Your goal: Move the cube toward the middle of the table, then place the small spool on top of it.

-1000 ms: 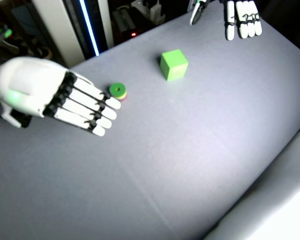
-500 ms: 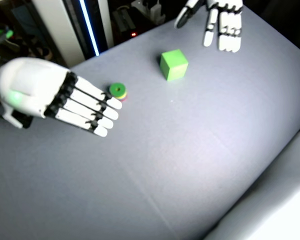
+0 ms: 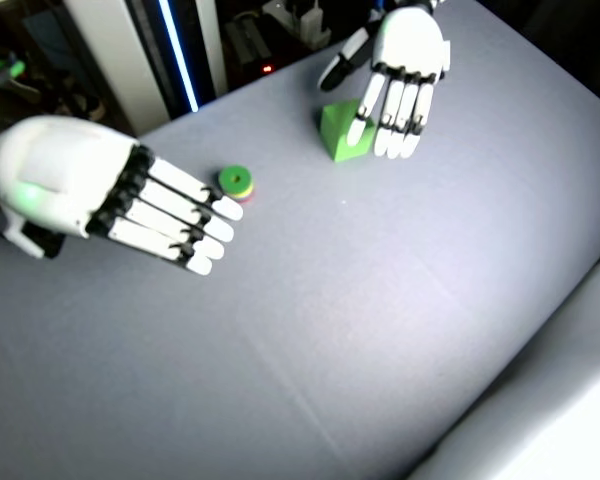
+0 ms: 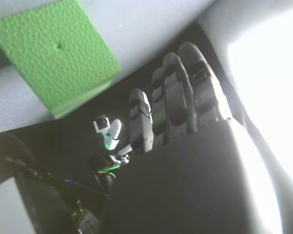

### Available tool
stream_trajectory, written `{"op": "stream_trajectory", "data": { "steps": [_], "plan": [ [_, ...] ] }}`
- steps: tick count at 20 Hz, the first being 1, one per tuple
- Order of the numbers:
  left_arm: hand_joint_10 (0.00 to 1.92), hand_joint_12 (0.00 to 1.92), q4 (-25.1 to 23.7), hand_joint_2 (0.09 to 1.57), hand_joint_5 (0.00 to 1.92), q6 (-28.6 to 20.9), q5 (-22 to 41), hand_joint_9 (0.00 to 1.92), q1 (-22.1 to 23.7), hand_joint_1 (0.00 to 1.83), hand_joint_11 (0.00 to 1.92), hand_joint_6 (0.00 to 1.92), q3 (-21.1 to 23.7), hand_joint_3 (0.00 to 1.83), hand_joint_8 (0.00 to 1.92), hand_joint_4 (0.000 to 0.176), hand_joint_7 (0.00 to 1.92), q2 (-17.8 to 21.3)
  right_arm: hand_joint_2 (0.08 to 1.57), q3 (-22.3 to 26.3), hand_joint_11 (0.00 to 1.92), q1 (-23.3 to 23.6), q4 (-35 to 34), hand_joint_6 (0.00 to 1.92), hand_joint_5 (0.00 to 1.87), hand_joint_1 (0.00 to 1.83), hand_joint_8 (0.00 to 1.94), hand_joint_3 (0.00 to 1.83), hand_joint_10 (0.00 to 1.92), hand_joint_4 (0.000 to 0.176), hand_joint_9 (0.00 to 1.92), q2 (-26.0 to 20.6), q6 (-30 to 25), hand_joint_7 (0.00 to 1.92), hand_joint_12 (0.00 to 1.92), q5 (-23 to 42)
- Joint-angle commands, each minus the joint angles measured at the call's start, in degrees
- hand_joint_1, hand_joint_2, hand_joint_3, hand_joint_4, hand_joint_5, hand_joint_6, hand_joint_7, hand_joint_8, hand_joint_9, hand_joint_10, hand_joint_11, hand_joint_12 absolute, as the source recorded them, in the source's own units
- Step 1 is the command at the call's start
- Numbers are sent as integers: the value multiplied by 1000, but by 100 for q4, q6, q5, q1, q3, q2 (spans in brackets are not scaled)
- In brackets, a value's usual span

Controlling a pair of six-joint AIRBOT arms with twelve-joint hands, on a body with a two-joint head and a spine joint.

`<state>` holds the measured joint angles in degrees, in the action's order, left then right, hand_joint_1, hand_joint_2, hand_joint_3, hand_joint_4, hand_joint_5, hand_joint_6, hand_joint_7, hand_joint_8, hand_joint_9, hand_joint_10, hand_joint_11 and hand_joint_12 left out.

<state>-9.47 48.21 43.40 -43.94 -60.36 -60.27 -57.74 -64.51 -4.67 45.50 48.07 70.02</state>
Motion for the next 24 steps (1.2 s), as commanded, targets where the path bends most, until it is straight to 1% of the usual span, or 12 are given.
{"op": "stream_trajectory", "data": {
  "steps": [1,5,6,7,8,9,11,15,17,20,22,24],
  "plan": [
    [12,682,10,786,376,-6,440,371,91,688,27,2,-45,1,2,137,329,-65,1378,-23,361,76,-120,0,534,587,5,3,4,0,615,1,-26,603,628,689],
    [32,900,11,849,445,39,261,566,165,786,206,7,-160,4,10,94,440,-206,1383,-23,348,76,-127,2,545,619,0,1,0,0,636,2,-26,619,696,688],
    [33,953,11,902,500,91,222,636,197,872,232,5,-170,4,8,68,513,-220,1384,-23,320,76,-127,0,538,608,0,2,0,0,614,2,-26,608,691,688],
    [90,1137,27,1042,630,142,199,796,231,1013,323,11,-181,11,31,0,701,-223,1383,-24,317,76,-128,1,540,627,2,0,2,0,616,2,-26,613,701,688],
    [164,1262,51,1138,745,148,200,900,267,1262,386,11,-205,8,967,0,820,-219,1381,-25,318,76,-129,3,545,632,2,0,2,0,616,2,-26,615,705,688],
    [793,1411,82,1175,813,148,223,934,294,1239,561,929,-224,1,1181,0,839,-196,1379,-27,322,76,-129,5,550,635,5,0,5,0,624,2,-26,621,705,688],
    [1336,1535,146,1221,795,148,299,879,375,1226,832,1022,-253,0,1505,0,787,-125,1383,-28,304,76,-130,0,540,625,1,1,0,0,611,1,-26,614,700,688],
    [786,1244,227,1152,878,148,389,982,781,1251,803,932,-452,1,1254,0,949,-99,1372,-28,339,75,-136,4,567,714,3,0,5,0,638,11,-26,637,708,688],
    [1340,1002,277,1179,771,148,372,836,1000,1353,640,1234,-606,1,1158,0,832,-179,1367,-33,355,75,-136,1,573,686,1,0,1,0,636,17,-26,640,670,688],
    [1431,1131,389,1157,869,147,199,820,1386,1370,740,858,-954,0,1153,0,907,-455,1366,-56,363,83,-137,1,578,700,1,0,2,0,641,46,-26,643,661,689],
    [1057,1276,456,1149,942,147,68,862,1554,1263,710,767,-1147,1,1326,0,922,-648,1363,-76,363,102,-136,3,590,724,3,0,3,0,651,70,-26,657,667,689],
    [1365,1356,543,1136,1032,148,-56,839,1648,1354,656,568,-1366,0,1231,0,920,-908,1365,-100,356,115,-135,4,596,732,4,0,4,0,652,103,-26,663,669,689]
  ]
}}
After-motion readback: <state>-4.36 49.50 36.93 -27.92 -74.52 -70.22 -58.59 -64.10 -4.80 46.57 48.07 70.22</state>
